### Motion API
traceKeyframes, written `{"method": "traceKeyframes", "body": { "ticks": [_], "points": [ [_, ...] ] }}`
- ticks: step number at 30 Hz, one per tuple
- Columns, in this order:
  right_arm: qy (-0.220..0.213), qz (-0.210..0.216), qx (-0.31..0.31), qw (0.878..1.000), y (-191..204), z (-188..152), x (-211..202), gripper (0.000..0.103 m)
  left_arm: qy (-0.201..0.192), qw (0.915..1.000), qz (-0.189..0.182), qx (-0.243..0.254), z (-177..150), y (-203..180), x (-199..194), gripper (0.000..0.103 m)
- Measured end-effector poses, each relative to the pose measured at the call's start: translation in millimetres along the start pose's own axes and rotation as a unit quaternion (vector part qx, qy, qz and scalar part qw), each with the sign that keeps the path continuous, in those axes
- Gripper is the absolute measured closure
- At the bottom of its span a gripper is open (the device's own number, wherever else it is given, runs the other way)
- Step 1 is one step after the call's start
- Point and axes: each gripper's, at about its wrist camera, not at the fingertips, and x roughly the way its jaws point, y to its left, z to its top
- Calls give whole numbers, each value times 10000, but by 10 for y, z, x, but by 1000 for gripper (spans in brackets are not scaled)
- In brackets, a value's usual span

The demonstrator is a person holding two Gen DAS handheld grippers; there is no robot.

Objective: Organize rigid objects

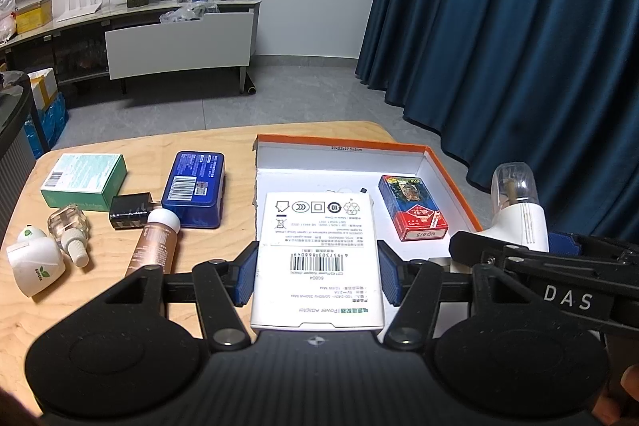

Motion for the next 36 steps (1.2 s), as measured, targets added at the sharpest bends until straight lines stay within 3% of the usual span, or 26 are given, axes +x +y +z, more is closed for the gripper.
{"method": "traceKeyframes", "body": {
  "ticks": [36],
  "points": [
    [281,-61,-69,9996,22,-2,166,18,119,9999,21,-84,-33,24,54,43]
  ]
}}
